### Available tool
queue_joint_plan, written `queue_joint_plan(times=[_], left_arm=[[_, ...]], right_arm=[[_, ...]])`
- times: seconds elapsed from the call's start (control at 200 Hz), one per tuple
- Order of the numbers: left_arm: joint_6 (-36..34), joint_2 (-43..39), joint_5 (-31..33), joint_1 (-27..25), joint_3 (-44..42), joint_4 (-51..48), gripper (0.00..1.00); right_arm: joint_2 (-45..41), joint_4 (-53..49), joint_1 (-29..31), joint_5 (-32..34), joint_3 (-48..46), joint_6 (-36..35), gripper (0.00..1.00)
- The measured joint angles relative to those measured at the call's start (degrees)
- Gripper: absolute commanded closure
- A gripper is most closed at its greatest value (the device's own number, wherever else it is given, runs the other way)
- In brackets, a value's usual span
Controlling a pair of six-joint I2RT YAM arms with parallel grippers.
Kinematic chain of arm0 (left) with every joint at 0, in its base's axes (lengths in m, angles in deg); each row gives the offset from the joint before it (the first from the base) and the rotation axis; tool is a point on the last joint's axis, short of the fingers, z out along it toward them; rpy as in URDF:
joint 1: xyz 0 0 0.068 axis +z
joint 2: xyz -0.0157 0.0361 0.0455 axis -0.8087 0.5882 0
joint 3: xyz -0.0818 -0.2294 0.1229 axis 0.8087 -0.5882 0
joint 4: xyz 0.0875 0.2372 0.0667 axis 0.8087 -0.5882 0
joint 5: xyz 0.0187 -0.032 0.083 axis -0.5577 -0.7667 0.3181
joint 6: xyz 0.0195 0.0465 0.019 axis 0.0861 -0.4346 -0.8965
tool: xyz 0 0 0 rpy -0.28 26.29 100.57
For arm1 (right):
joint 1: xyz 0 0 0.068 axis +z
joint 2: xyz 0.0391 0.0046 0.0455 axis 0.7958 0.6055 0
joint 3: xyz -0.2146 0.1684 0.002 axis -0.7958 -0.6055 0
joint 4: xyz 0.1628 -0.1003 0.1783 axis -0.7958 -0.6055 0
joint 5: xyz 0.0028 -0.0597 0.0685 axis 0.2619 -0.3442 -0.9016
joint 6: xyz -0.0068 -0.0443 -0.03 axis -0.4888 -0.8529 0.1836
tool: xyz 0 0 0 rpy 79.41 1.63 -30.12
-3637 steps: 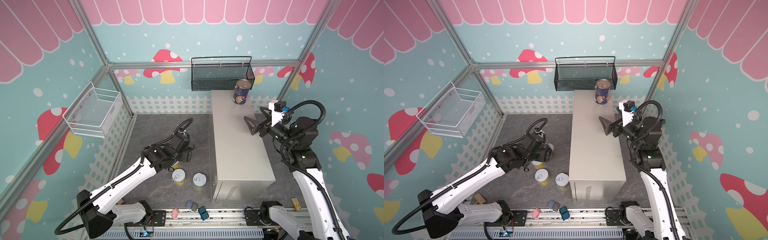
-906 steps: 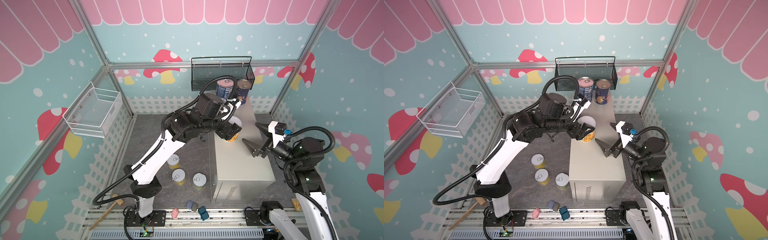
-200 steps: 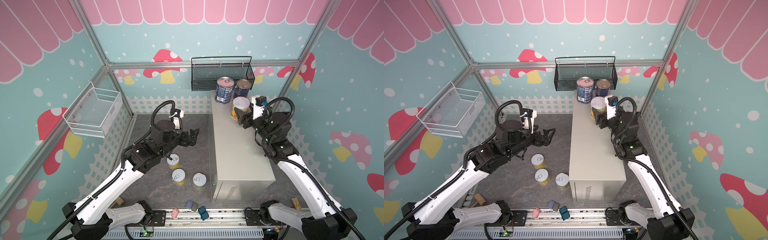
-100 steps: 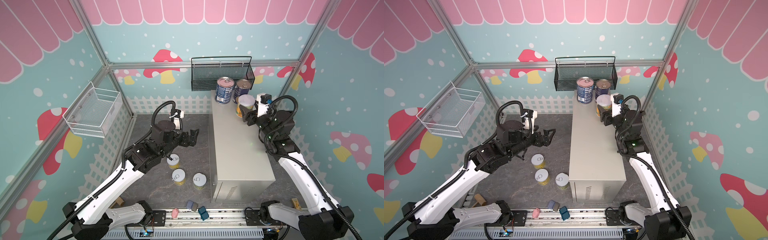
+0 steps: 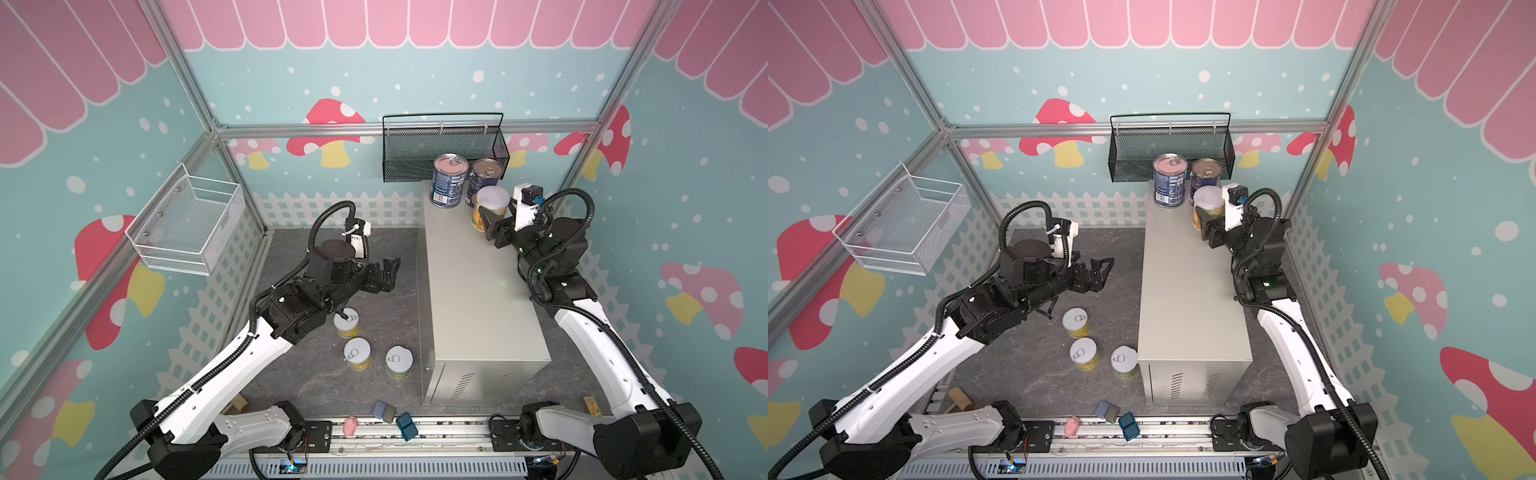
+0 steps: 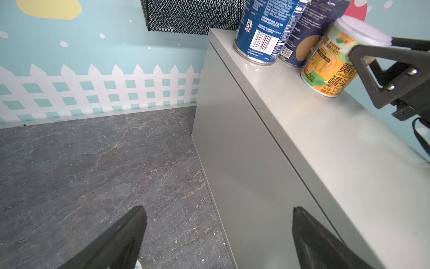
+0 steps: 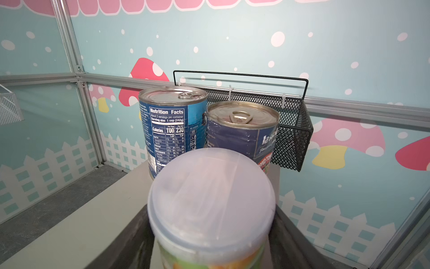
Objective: Place and organize the canned foods onto the counter
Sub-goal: 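Move the canister beside the Progresso can with the right gripper while left arm lowers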
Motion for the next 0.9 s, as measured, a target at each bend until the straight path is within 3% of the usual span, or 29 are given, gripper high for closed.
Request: queue_joint_plan(times=[0.53, 0.901], left_arm=[[0.3, 0.3, 0.0, 0.0, 0.0, 0.0, 0.01], [0.7, 0.3, 0.0, 0.0, 0.0, 0.0, 0.01]], right_arm=[[0.6, 0.8, -0.4, -1.4, 0.2, 0.0, 0.45], [0.5, 0.8, -0.4, -1.4, 0.1, 0.2, 0.26]])
